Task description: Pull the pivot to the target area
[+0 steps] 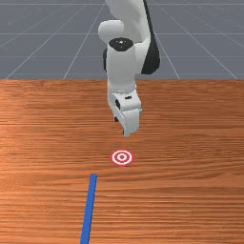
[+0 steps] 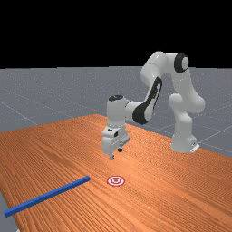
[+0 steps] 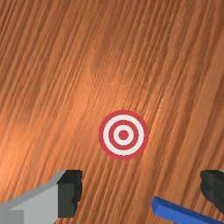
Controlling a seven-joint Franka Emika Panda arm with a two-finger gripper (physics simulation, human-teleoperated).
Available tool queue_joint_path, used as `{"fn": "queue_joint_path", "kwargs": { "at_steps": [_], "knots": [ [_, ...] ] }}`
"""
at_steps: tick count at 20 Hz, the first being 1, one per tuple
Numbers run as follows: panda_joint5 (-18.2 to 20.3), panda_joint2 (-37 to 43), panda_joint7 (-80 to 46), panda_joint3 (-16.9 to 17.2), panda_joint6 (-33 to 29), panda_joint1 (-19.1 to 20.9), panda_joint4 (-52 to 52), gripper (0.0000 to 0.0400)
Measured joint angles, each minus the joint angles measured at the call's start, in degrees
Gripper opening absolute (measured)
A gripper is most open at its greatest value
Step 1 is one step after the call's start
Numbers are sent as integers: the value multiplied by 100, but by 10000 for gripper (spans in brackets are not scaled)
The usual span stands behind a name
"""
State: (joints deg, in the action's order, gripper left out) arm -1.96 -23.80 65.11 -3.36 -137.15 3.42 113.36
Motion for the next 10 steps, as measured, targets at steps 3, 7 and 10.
{"fn": "queue_joint_path", "kwargs": {
  "at_steps": [3, 7, 10],
  "knots": [
    [31, -32, -246, 52, -29, -27, 9, 400],
    [20, -41, 249, 38, -24, 157, -4, 400],
    [-36, -58, 822, -48, 9, 278, -44, 400]
  ]
}}
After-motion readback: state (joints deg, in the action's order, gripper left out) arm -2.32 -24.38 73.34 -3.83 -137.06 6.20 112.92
